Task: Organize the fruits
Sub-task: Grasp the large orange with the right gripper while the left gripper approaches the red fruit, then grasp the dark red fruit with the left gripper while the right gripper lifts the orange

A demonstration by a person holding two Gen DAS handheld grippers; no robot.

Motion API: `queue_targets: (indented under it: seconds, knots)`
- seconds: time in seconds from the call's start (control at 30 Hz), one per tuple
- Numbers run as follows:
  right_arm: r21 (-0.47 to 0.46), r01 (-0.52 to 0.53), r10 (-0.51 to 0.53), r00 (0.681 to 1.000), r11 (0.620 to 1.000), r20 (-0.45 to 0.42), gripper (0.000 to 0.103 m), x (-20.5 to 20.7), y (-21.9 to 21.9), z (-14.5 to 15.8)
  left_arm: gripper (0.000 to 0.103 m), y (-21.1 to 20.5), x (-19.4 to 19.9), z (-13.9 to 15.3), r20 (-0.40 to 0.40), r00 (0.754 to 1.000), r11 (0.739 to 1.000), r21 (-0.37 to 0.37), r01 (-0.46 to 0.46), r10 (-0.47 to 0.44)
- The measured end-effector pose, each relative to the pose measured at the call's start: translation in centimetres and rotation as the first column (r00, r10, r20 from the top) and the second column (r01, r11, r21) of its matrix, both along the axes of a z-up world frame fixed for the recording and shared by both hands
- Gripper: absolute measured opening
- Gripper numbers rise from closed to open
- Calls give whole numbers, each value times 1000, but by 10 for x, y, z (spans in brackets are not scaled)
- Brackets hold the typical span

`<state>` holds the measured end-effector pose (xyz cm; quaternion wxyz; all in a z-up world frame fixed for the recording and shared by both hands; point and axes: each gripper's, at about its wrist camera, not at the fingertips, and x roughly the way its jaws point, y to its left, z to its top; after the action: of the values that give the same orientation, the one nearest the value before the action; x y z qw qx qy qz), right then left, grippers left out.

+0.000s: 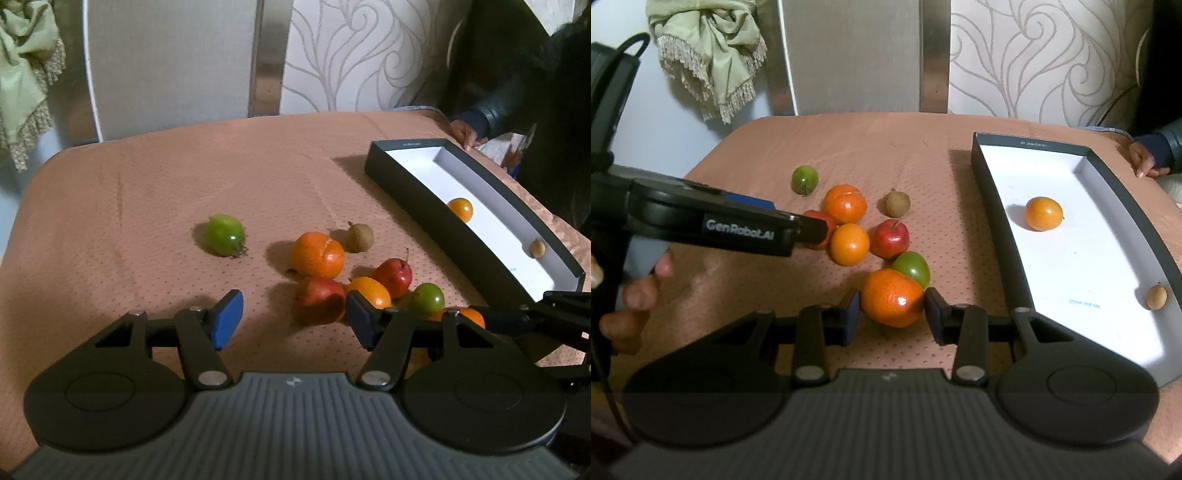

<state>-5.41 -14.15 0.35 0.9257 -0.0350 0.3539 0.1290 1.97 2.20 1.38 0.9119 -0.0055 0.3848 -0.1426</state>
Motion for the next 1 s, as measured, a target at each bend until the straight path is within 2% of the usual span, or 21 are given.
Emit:
queue_targets:
  seconds: [0.17,0.23,0.4,0.6,0.7,0.77,1.0]
  knots:
    - [1,-9,9,1000,1000,4,41,0,2,0,66,-7,-2,-5,-13,999,999,29,40,-40]
    - [0,-10,10,1000,1000,7,41,-1,1,0,58,-9,0,-8,-22,999,998,37,42,-42]
    - [-1,15,-15,1000,1000,13,41,-5,-5,2,54,-11,7,-11,-28,998,999,19,49,-48]
    - [-1,45,-45,999,999,17,41,-9,-13,3,53,-9,15,-13,-25,999,999,-7,38,-38]
    - [0,53,-53,998,999,22,41,-10,-15,4,41,-13,13,-12,-22,998,999,-7,54,-54]
    - [2,57,-57,998,998,25,41,-10,-17,5,41,-17,11,-12,-14,998,998,13,54,-53]
    - [4,38,-38,999,999,38,41,-12,-17,8,40,-15,6,-9,-19,999,999,12,31,-31]
